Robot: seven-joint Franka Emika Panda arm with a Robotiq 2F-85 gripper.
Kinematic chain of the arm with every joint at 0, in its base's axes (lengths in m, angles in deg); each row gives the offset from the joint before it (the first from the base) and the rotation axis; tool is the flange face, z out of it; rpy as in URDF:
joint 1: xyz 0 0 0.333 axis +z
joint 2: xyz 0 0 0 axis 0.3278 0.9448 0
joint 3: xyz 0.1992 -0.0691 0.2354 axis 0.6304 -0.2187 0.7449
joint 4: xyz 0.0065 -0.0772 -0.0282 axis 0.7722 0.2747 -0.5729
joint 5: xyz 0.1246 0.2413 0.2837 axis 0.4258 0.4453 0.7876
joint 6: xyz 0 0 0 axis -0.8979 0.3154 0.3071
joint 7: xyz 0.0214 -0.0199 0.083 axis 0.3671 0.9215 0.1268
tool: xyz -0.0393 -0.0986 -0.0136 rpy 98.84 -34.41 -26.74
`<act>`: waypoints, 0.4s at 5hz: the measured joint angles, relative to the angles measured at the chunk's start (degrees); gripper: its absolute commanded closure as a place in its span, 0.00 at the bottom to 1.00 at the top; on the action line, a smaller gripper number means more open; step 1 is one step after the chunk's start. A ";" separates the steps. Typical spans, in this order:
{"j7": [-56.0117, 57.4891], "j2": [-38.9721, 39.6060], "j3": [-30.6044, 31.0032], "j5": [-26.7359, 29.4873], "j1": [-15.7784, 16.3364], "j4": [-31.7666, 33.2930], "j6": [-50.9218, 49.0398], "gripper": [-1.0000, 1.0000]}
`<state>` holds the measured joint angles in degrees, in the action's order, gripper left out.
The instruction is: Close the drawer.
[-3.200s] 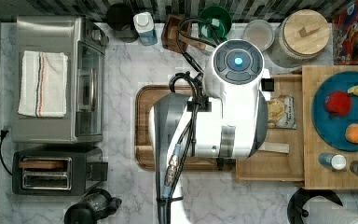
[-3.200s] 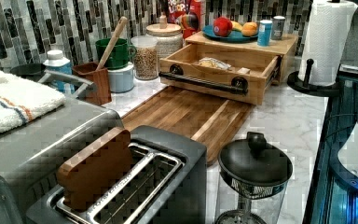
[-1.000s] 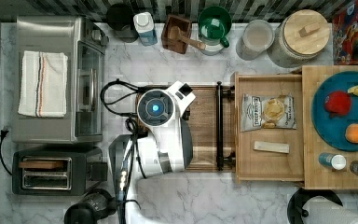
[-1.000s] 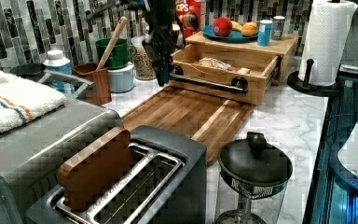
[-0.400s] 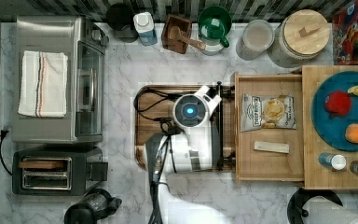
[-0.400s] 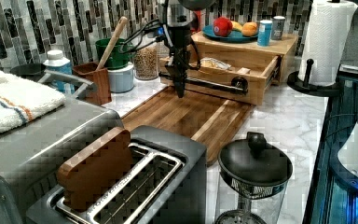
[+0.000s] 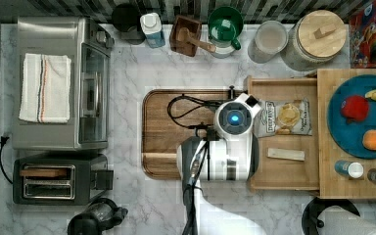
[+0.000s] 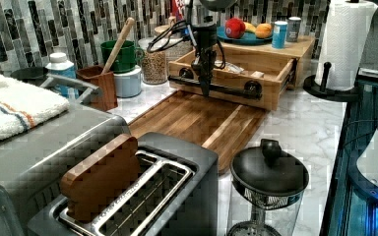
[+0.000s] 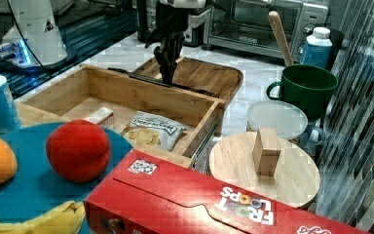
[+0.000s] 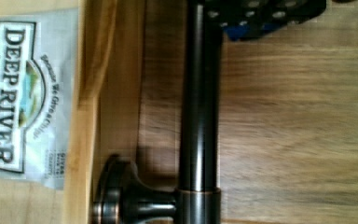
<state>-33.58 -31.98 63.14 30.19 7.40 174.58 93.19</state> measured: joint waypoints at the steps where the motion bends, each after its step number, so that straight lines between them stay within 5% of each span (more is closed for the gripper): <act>1: 4.42 -0.13 -0.71 0.00 -1.51 -0.22 0.25 1.00; 2: 13.12 -0.05 -1.15 0.00 -2.98 -0.22 1.06 1.00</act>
<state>-20.46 -32.03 61.99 30.19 4.42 174.35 94.26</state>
